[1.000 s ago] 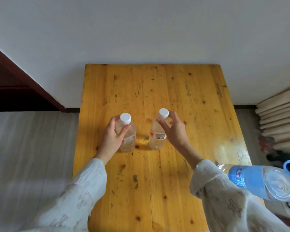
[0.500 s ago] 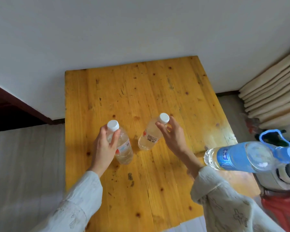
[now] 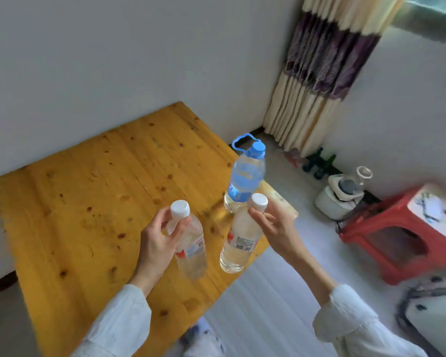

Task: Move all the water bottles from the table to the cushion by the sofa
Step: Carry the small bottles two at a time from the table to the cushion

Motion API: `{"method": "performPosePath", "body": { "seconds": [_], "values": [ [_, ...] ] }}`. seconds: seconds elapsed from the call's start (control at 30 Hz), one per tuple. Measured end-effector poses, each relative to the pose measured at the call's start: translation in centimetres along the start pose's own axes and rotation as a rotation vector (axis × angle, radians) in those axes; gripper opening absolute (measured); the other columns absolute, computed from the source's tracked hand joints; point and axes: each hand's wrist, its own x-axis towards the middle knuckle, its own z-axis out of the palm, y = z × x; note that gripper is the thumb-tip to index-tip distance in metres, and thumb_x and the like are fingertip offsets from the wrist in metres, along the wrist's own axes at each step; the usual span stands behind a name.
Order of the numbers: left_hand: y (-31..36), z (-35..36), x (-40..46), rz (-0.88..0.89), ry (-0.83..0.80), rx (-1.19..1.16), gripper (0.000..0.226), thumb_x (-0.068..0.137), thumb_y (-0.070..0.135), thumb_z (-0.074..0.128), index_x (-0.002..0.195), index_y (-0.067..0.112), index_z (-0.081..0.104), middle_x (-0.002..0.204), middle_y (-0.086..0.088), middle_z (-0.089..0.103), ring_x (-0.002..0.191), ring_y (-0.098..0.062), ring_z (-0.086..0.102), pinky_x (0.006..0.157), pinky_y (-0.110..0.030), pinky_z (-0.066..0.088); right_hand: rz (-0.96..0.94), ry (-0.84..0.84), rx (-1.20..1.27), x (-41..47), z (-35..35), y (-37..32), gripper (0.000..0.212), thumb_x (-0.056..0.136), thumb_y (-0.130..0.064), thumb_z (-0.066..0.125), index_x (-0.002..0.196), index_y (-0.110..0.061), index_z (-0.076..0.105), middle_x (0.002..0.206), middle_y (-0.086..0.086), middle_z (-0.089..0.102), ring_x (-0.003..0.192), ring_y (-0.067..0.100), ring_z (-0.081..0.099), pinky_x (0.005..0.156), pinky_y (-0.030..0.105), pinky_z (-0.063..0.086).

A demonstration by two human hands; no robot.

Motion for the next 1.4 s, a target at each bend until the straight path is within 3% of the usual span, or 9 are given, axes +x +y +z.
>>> {"method": "performPosePath", "body": {
  "seconds": [0.1,0.2,0.3,0.5,0.7,0.87,0.97,1.2,1.4],
  "values": [
    [3.6,5.2,-3.5,0.078,-0.119,-0.039,0.029,0.063,0.062,0.059,0.086,0.045,0.055,0.085,0.034,0.063,0.078,0.004,0.058,0.068,-0.018,0.046,-0.001,0.126,0.001,-6.7,-6.5,0.6,0.009,0.08,-0.03,0.063,0.084,-0.026,0.057,0.086,-0.001,0.061,0.082,0.014,0.058,0.075,0.033,0.045],
    [7.3,10.7,-7.6,0.125,-0.233,-0.109,0.027,0.062,0.058,0.06,0.085,0.045,0.057,0.08,0.02,0.067,0.077,-0.006,0.06,0.07,-0.023,0.047,-0.019,0.273,-0.053,-14.1,-12.3,1.3,0.011,0.076,-0.033,0.061,0.085,-0.028,0.057,0.087,-0.009,0.061,0.081,0.001,0.055,0.078,0.025,0.043],
    [11.3,16.4,-12.5,0.199,-0.398,-0.184,0.042,0.058,0.061,0.058,0.09,0.033,0.059,0.083,0.014,0.064,0.076,0.008,0.058,0.069,-0.009,0.044,0.03,0.441,-0.062,-21.6,-17.9,2.5,0.01,0.075,-0.035,0.061,0.082,-0.036,0.055,0.087,-0.013,0.06,0.08,-0.004,0.054,0.079,0.022,0.042],
    [18.6,28.4,-21.8,0.375,-0.79,-0.238,0.04,0.056,0.076,0.057,0.087,0.051,0.058,0.082,0.027,0.068,0.08,0.002,0.064,0.069,-0.018,0.049,0.187,0.799,-0.095,-36.3,-27.6,5.0,0.016,0.07,-0.051,0.06,0.079,-0.038,0.055,0.076,-0.014,0.058,0.071,0.003,0.053,0.07,0.028,0.043],
    [26.2,39.7,-32.9,0.492,-1.163,-0.306,0.025,0.067,0.059,0.066,0.088,0.049,0.058,0.082,0.028,0.066,0.076,0.0,0.063,0.072,-0.022,0.05,0.305,1.187,-0.089,-50.1,-34.5,7.6,0.04,0.066,-0.058,0.058,0.085,-0.023,0.059,0.09,0.011,0.063,0.085,0.026,0.059,0.075,0.04,0.048],
    [31.3,49.2,-43.7,0.568,-1.444,-0.336,0.028,0.07,0.053,0.067,0.09,0.034,0.061,0.086,0.016,0.068,0.079,-0.014,0.067,0.074,-0.042,0.055,0.412,1.455,-0.025,-61.2,-40.1,10.1,0.033,0.072,-0.048,0.063,0.086,-0.019,0.059,0.08,-0.002,0.061,0.073,0.007,0.054,0.069,0.028,0.044],
    [34.6,55.1,-51.0,0.602,-1.612,-0.378,0.028,0.069,0.054,0.066,0.088,0.035,0.06,0.086,0.014,0.068,0.08,-0.015,0.068,0.073,-0.039,0.056,0.479,1.609,-0.042,-67.8,-43.4,11.6,0.036,0.073,-0.053,0.06,0.088,-0.021,0.059,0.074,-0.01,0.06,0.068,0.002,0.052,0.068,0.026,0.042],
    [43.9,65.0,-68.5,0.687,-1.981,-0.454,0.034,0.071,0.052,0.061,0.096,0.029,0.062,0.089,0.012,0.069,0.086,-0.011,0.066,0.076,-0.029,0.052,0.639,1.936,-0.098,-81.8,-49.9,13.3,0.035,0.071,-0.053,0.059,0.091,-0.025,0.057,0.099,0.018,0.066,0.095,0.033,0.06,0.086,0.043,0.047],
    [47.9,69.6,-83.0,0.731,-2.193,-0.434,0.035,0.069,0.053,0.061,0.092,0.026,0.062,0.089,0.01,0.069,0.087,-0.009,0.066,0.08,-0.029,0.052,0.663,2.098,-0.072,-93.4,-53.4,14.9,0.02,0.072,-0.044,0.056,0.088,-0.031,0.057,0.094,-0.005,0.068,0.093,0.008,0.063,0.088,0.032,0.047]
  ]
}}
